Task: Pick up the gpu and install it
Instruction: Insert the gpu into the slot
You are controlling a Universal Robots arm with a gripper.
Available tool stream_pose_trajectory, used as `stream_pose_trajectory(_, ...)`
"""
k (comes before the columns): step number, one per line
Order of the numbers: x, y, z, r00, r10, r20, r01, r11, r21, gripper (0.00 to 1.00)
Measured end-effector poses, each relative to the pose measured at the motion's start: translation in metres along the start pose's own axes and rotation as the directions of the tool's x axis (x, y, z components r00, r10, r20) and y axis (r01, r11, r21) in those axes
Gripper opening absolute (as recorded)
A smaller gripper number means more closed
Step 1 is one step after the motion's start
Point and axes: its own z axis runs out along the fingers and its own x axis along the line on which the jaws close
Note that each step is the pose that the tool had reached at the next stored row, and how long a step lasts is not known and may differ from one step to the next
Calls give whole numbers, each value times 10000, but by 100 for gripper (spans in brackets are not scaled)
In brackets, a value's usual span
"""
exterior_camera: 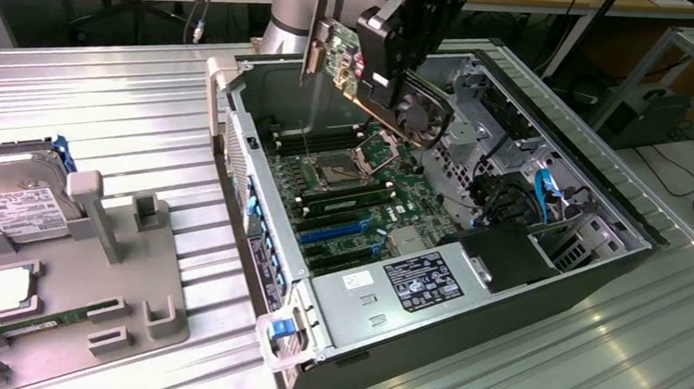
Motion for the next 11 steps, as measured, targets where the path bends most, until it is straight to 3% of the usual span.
stream_pose_trajectory(7, 0, 0, 0, 9953, -970, 9, 970, 9953, -2, 28)
stream_pose_trajectory(11, 0, 0, 0, 9867, -1624, 14, 1624, 9867, -2, 28)
